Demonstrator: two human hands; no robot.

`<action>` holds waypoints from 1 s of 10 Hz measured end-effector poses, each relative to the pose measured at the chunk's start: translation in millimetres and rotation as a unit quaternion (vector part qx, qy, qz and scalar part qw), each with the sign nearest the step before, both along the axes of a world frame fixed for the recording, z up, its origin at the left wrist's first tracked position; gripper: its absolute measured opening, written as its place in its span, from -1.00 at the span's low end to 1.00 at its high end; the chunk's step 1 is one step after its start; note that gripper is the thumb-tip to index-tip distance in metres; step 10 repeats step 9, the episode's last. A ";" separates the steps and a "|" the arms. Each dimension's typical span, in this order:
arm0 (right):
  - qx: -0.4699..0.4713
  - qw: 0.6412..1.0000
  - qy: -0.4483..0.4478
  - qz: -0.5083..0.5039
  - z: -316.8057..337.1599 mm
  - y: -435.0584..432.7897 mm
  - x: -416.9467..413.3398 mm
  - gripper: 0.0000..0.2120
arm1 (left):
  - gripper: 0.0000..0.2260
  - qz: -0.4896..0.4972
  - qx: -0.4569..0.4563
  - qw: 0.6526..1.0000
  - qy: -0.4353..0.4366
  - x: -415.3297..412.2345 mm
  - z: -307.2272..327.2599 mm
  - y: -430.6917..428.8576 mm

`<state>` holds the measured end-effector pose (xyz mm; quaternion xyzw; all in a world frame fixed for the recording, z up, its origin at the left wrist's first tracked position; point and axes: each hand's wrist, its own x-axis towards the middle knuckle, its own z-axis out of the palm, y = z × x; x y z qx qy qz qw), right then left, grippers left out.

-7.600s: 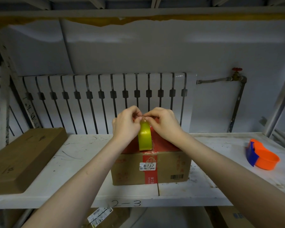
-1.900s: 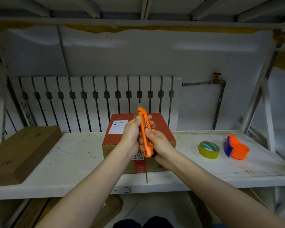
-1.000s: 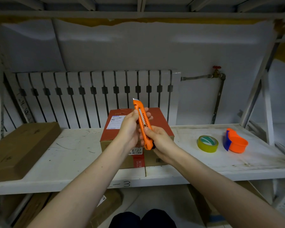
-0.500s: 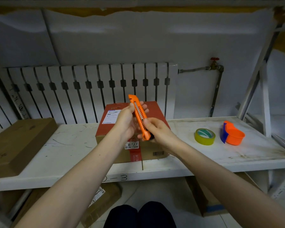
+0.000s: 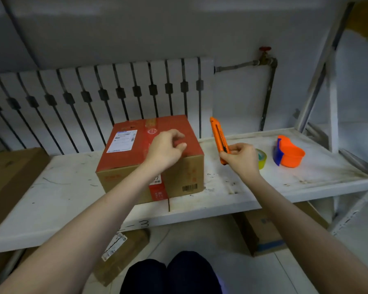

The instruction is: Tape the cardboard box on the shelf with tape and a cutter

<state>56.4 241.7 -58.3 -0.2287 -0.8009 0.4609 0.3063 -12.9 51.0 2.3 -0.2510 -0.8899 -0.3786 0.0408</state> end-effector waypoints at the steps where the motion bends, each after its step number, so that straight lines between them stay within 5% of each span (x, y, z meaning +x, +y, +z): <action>1: 0.044 0.991 -0.119 -0.037 -35.1 37.9 -14.1 -0.84 | -0.74 0.018 -0.124 0.991 0.053 -13.4 -8.6 -2.1; 3: 0.132 0.954 -0.268 -0.031 -77.4 61.2 -49.9 -0.74 | -0.73 0.009 -0.177 0.982 0.057 -29.7 -20.9 -3.1; 7: 0.227 0.909 -0.346 -0.044 -88.0 56.2 -73.6 -0.62 | -0.76 -0.011 -0.159 0.985 0.070 -40.6 -26.8 -3.9; 8: 0.198 0.958 -0.208 -0.022 -62.1 37.1 -69.6 -0.48 | -0.76 -0.018 -0.157 0.986 0.051 -40.0 -25.7 -5.9; 9: 0.163 0.986 -0.010 0.036 -2.0 9.6 -51.6 -0.66 | -0.79 -0.019 -0.109 0.992 0.065 -33.3 -4.2 -11.9; 10: 0.163 0.986 -0.010 0.036 -2.0 9.6 -51.6 -0.66 | -0.79 -0.019 -0.109 0.992 0.065 -33.3 -4.2 -11.9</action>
